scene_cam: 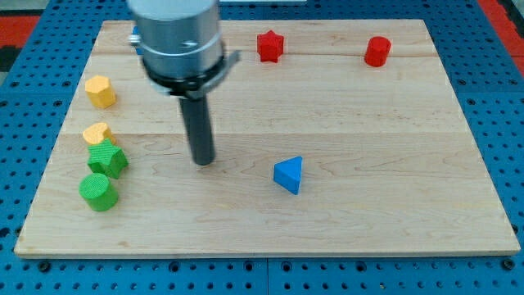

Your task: Push the green circle towards the right of the board

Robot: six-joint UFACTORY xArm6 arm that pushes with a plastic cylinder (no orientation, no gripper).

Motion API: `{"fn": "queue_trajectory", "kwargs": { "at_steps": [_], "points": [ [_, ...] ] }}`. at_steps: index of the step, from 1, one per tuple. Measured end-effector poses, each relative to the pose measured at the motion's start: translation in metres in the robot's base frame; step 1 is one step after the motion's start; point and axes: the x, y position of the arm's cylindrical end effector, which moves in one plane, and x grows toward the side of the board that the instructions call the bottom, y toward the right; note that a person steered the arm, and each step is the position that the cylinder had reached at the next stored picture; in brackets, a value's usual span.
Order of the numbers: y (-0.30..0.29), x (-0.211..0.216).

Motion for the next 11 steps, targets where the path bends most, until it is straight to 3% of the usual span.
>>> {"fn": "queue_trajectory", "kwargs": {
  "at_steps": [2,4,5,6,8,9,10,11],
  "points": [
    [-0.058,0.023],
    [-0.082,0.099],
    [-0.153,0.098],
    [-0.151,0.075],
    [-0.050,0.049],
    [-0.030,0.019],
    [-0.068,-0.011],
    [-0.044,-0.013]
  ]
}}
